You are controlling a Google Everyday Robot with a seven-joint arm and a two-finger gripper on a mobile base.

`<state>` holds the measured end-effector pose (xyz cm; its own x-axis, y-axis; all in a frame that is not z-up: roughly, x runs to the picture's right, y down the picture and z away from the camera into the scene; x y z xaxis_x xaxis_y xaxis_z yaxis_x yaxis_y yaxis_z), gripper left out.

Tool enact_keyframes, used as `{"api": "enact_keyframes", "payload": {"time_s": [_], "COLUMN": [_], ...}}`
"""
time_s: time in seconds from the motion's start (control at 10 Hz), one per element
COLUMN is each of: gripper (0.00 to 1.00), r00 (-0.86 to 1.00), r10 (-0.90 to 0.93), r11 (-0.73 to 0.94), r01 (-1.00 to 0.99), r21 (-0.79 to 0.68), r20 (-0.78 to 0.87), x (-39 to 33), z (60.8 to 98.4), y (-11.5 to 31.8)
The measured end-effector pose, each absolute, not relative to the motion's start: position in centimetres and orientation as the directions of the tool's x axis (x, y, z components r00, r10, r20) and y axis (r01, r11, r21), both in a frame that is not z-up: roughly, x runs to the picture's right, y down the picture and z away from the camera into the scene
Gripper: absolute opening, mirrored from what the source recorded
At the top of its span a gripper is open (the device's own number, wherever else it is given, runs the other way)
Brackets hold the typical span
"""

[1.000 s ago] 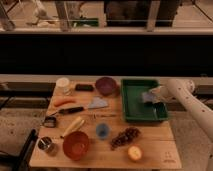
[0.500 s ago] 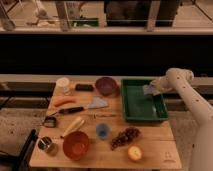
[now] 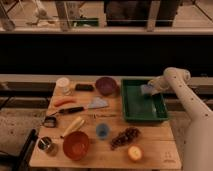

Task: Wipe tray with sponge

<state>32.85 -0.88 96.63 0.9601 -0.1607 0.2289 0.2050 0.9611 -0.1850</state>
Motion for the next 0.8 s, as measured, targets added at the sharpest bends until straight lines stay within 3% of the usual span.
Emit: {"api": "enact_keyframes", "payload": {"time_s": [0.8], "gripper": [0.0], "r00": [0.946], "r10": [-0.178], "r11": [0.955], "r01": [0.233], "r21": [-0.185], "r20": [0.271], "x": [30.6], "z": [99.6], "y": [-1.2]}}
